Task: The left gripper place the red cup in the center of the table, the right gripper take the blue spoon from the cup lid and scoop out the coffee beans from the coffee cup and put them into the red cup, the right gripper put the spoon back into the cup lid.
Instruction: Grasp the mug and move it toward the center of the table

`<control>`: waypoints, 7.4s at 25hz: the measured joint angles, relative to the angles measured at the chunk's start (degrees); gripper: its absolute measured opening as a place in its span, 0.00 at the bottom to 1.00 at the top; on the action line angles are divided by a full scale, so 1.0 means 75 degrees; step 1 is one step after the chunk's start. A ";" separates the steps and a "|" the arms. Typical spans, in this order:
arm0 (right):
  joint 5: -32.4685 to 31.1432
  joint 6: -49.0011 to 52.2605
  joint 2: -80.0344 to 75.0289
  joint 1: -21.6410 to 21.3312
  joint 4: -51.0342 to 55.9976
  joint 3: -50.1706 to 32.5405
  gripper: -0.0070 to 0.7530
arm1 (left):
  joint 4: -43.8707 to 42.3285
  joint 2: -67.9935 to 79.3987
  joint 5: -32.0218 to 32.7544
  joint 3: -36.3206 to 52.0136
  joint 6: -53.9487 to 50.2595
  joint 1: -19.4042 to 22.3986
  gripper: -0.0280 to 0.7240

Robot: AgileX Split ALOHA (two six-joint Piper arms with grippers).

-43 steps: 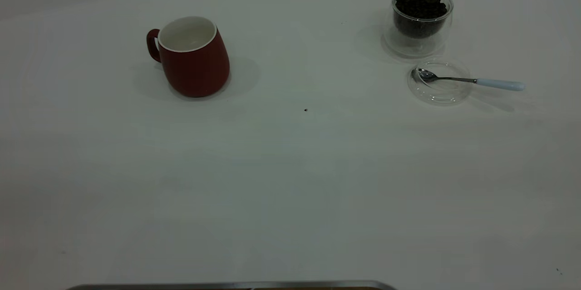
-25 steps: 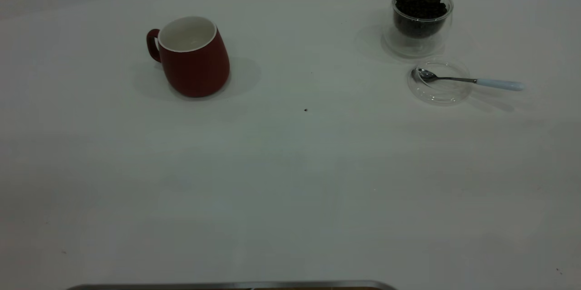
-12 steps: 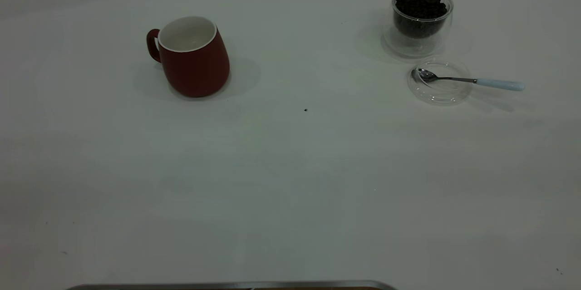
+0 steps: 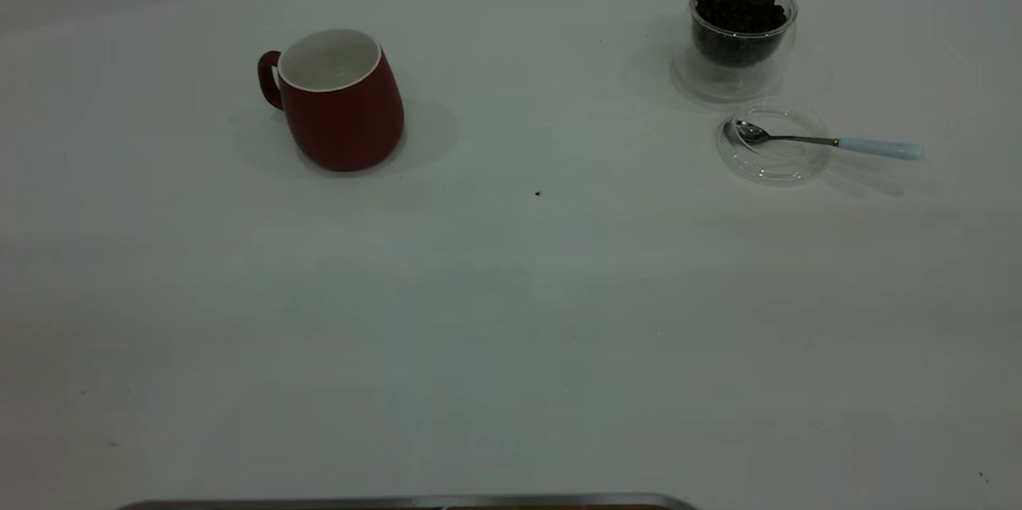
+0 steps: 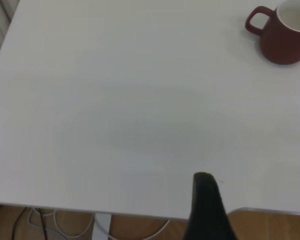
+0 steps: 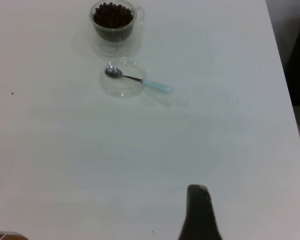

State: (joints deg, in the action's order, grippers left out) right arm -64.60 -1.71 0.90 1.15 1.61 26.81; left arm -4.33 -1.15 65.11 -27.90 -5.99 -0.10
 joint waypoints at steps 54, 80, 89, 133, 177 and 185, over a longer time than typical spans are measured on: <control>0.0000 0.0000 0.0000 0.0000 0.0002 0.0000 0.78 | -0.2408 1.3915 -0.4800 -0.4263 0.0705 -0.1101 0.82; 0.0000 0.0000 0.0002 0.0000 0.0002 0.0000 0.78 | -0.7186 1.5717 -0.8180 -0.4342 0.0856 -0.1082 0.82; 0.0000 0.0000 0.0002 0.0000 0.0002 0.0000 0.78 | -0.7638 1.6925 -0.8682 -0.5055 0.0704 -0.1060 0.82; 0.0000 0.0000 0.0002 0.0000 0.0002 0.0000 0.78 | -0.6571 1.7839 -0.7245 -0.6078 -0.1394 -0.1234 0.68; 0.0000 0.0000 0.0002 0.0000 0.0002 0.0000 0.78 | 0.3729 1.7094 -0.5851 -0.6384 1.0656 -0.0334 0.75; 0.0000 0.0000 0.0002 0.0000 0.0002 0.0000 0.78 | 0.3758 1.7333 -0.5719 -0.7091 1.0656 -0.0314 0.75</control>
State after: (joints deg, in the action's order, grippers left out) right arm -64.60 -1.71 0.91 1.15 1.63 26.81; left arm 23.85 128.85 22.22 -81.08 73.92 -2.46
